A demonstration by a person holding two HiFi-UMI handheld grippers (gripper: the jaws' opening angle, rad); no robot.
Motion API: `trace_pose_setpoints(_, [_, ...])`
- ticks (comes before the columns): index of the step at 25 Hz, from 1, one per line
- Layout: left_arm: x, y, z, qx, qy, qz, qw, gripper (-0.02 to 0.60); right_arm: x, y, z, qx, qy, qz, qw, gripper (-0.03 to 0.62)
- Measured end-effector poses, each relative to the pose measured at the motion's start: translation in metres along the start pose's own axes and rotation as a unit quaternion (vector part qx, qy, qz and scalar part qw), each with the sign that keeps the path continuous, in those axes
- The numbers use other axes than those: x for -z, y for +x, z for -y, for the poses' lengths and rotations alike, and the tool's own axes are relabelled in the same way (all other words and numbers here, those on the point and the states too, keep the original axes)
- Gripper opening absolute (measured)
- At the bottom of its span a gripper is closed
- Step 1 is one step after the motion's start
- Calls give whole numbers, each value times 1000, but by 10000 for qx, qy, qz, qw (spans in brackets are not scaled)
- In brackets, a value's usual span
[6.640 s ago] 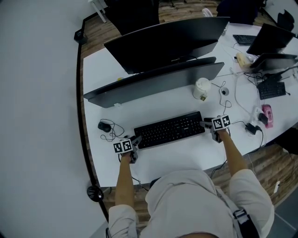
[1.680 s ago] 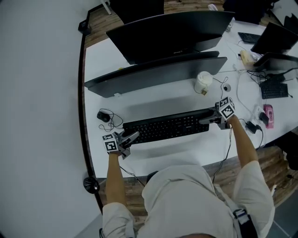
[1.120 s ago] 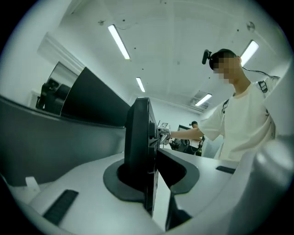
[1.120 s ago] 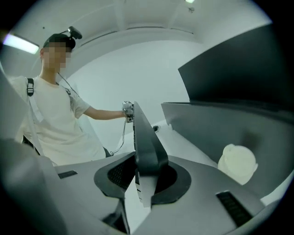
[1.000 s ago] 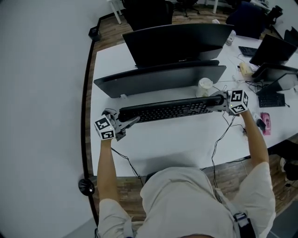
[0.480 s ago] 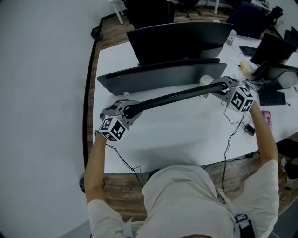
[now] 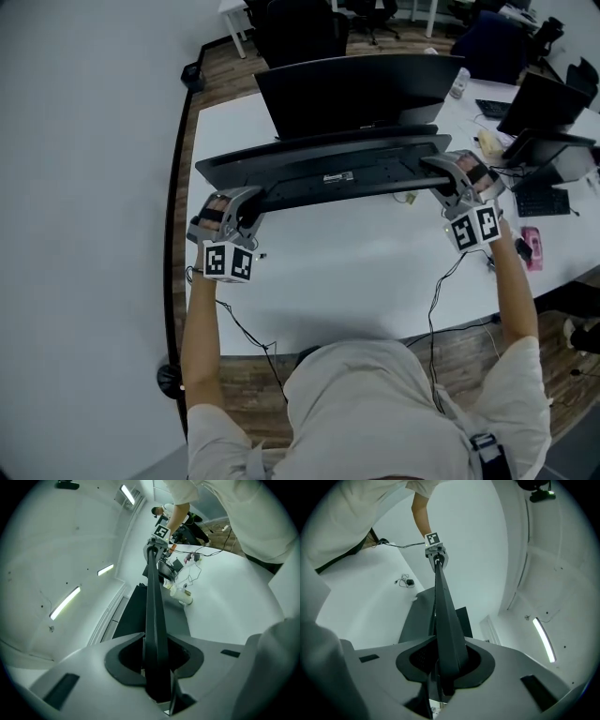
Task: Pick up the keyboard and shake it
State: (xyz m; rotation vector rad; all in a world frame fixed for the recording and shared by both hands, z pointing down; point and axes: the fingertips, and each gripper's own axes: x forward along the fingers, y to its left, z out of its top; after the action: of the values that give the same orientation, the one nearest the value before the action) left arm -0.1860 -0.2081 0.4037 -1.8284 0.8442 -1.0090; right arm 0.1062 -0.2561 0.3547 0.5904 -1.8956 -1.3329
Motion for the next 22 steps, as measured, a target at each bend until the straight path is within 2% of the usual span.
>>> trace_pose_setpoints(4, [2,-1,6,-131,-225,38,9997,107,-14,-11,24,122,-565,-76,9983,127])
trace_pose_setpoints(9, [8,0,16,-419,-636,-147,9970,107,-29,-17,33,410,-1145,-122,9925,132])
trace_pose_setpoints(11, [7,-4,13,-539,-667,-224,9961,107,-31,-19,28,587,-1157,-114,9915,132])
trace_pose_setpoints(14, [8,-11,6,-614,-414,-425,9963,107,-32,-21,19,872,-1035,-87,9908,132])
trace_pose_setpoints(17, [8,-23,-1,-732,-347,-577,9950,109,-37,-25,8,1174,-914,-46,9889,132])
trace_pose_setpoints(22, [9,-26,13,-754,-525,-591,9940,110,-43,-27,8,1176,-1120,-15,9867,135])
